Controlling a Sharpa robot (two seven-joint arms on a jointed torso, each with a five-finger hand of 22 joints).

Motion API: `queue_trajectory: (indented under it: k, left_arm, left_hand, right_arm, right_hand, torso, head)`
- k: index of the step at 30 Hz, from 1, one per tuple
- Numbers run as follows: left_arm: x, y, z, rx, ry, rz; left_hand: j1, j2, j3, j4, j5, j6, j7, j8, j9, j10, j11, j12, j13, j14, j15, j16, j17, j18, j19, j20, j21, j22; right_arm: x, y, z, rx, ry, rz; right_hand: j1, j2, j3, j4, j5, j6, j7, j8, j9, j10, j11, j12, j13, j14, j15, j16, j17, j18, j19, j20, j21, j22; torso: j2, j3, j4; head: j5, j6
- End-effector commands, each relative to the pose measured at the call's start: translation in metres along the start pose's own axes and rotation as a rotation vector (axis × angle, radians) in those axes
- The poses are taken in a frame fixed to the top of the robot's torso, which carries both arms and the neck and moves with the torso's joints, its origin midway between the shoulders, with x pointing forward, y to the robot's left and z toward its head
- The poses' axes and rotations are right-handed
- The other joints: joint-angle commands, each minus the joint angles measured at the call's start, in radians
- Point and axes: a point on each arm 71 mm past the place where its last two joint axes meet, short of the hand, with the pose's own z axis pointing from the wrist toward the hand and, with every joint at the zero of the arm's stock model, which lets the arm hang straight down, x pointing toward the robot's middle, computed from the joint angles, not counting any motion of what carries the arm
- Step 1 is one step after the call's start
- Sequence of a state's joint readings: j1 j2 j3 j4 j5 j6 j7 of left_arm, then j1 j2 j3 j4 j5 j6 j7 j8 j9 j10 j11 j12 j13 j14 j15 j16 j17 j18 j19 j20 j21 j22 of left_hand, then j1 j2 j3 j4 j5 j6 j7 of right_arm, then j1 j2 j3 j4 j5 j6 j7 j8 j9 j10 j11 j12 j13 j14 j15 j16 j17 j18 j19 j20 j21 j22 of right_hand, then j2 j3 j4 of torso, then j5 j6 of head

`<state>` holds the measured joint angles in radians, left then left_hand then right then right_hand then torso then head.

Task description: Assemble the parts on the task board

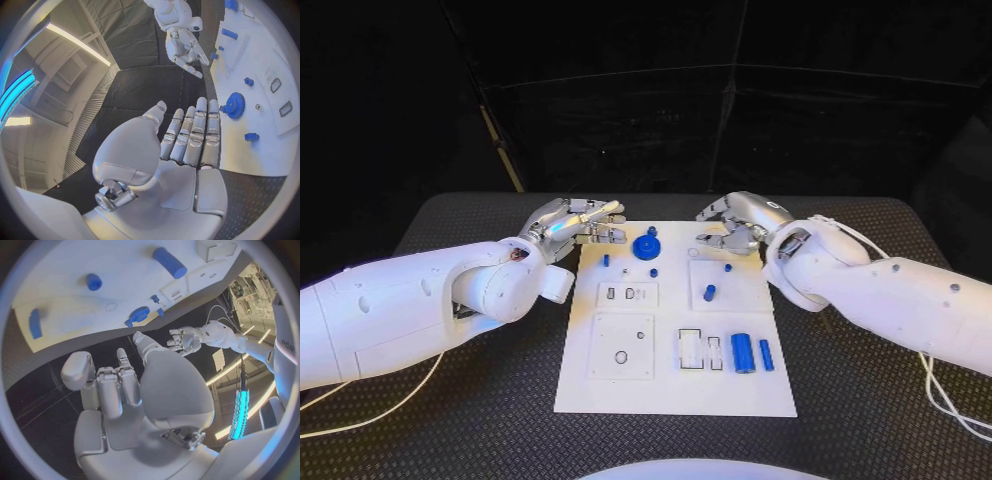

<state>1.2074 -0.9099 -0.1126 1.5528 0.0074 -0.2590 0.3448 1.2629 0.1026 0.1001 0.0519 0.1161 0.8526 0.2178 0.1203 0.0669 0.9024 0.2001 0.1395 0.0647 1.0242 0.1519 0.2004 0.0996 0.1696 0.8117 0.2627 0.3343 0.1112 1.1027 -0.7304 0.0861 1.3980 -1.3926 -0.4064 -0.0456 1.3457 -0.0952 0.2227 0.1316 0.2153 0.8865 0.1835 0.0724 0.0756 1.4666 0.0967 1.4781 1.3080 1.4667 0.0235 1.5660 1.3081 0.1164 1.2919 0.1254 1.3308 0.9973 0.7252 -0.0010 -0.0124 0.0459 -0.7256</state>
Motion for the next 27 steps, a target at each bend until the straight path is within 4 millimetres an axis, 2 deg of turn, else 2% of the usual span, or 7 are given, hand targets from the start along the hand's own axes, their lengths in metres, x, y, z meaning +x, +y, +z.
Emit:
queue_trajectory:
  k: [1,5,11,13,17,23,27]
  left_arm:
    - [0.000,-0.002,0.001,0.016,0.009,0.002]
    - [0.000,-0.002,0.002,0.017,0.009,0.002]
    - [0.001,-0.001,0.003,0.019,0.010,0.002]
    - [0.001,-0.001,0.004,0.020,0.010,0.002]
    - [0.001,0.000,0.005,0.019,0.012,0.001]
    - [0.001,0.002,0.006,0.018,0.012,0.001]
    - [0.002,0.002,0.007,0.017,0.014,0.000]
  left_hand:
    - [-0.004,-0.002,0.002,-0.003,0.002,0.006,0.041,0.001,-0.001,0.005,0.005,0.000,-0.001,0.010,0.001,-0.006,-0.001,0.014,0.005,0.000,-0.004,-0.001]
    - [-0.004,-0.002,0.002,-0.003,0.002,0.006,0.041,0.001,-0.001,0.005,0.005,0.000,-0.001,0.010,0.001,-0.006,-0.001,0.014,0.005,0.000,-0.004,-0.001]
    - [-0.004,-0.002,0.002,-0.003,0.002,0.006,0.041,0.001,-0.001,0.005,0.005,0.000,-0.001,0.010,0.001,-0.006,-0.001,0.014,0.005,0.000,-0.004,-0.001]
    - [-0.004,-0.002,0.002,-0.003,0.002,0.006,0.041,0.001,-0.001,0.005,0.005,0.000,-0.001,0.010,0.001,-0.006,-0.001,0.014,0.005,0.000,-0.004,-0.001]
    - [-0.004,-0.002,0.002,-0.003,0.002,0.006,0.041,0.001,-0.001,0.005,0.005,0.000,-0.001,0.010,0.001,-0.006,-0.001,0.014,0.005,0.000,-0.004,-0.001]
    - [-0.004,-0.002,0.002,-0.003,0.002,0.006,0.041,0.001,-0.001,0.005,0.005,0.000,-0.001,0.010,0.001,-0.006,-0.001,0.014,0.005,0.000,-0.004,-0.001]
    - [-0.004,-0.002,0.002,-0.003,0.002,0.006,0.041,0.001,-0.001,0.005,0.005,0.000,-0.001,0.010,0.001,-0.006,-0.001,0.014,0.005,0.000,-0.004,-0.001]
  right_arm:
    - [-0.013,-0.011,-0.012,-0.017,-0.034,0.187]
    - [-0.026,-0.034,-0.026,0.023,-0.039,0.194]
    - [-0.038,-0.064,-0.038,0.085,-0.044,0.199]
    - [-0.039,-0.070,-0.039,0.097,-0.041,0.200]
    - [-0.038,-0.081,-0.038,0.120,-0.030,0.200]
    - [-0.035,-0.091,-0.035,0.146,-0.018,0.196]
    - [-0.031,-0.093,-0.032,0.155,0.009,0.185]
  right_hand:
    - [0.013,-0.006,-0.008,-0.009,0.025,0.012,-0.001,0.007,0.002,0.007,-0.002,-0.003,0.132,0.096,-0.004,-0.006,0.230,-0.008,-0.008,0.000,-0.006,-0.006]
    - [0.019,-0.013,-0.014,-0.014,0.030,0.013,-0.002,0.007,0.002,0.006,-0.003,-0.004,0.131,0.096,-0.005,-0.006,0.229,-0.008,-0.009,-0.001,-0.007,-0.008]
    - [0.028,-0.015,-0.019,-0.022,0.033,0.008,-0.002,0.004,0.000,0.006,-0.003,-0.004,0.130,0.096,-0.006,-0.006,0.229,-0.008,-0.009,-0.002,-0.007,-0.008]
    - [0.031,-0.015,-0.021,-0.024,0.033,0.005,-0.001,0.002,-0.001,0.006,-0.002,-0.004,0.130,0.096,-0.005,-0.006,0.229,-0.008,-0.009,-0.002,-0.008,-0.009]
    - [0.035,-0.016,-0.024,-0.027,0.032,0.000,0.000,-0.001,-0.002,0.005,-0.002,-0.005,0.129,0.096,-0.005,-0.006,0.230,-0.008,-0.009,-0.002,-0.008,-0.010]
    - [0.045,-0.012,-0.025,-0.035,0.030,-0.007,0.001,-0.003,-0.003,0.005,0.000,-0.005,0.129,0.097,-0.004,-0.006,0.231,-0.008,-0.009,-0.001,-0.008,-0.010]
    - [0.051,-0.009,-0.026,-0.039,0.029,-0.007,0.002,-0.003,-0.003,0.005,0.000,-0.005,0.129,0.097,-0.004,-0.006,0.231,-0.008,-0.010,-0.001,-0.009,-0.011]
  torso:
    - [-0.009,0.0049,-0.0069]
    - [-0.014,0.0070,-0.0094]
    - [-0.015,0.0137,-0.0141]
    - [-0.016,0.0135,-0.0143]
    - [-0.013,0.0089,-0.0075]
    - [-0.013,0.0093,-0.0082]
    - [-0.012,0.0064,-0.0079]
  head:
    - [-0.004,0.002]
    - [-0.007,0.004]
    - [-0.015,0.006]
    - [-0.017,0.005]
    - [-0.030,0.006]
    - [-0.033,0.004]
    - [-0.035,0.003]
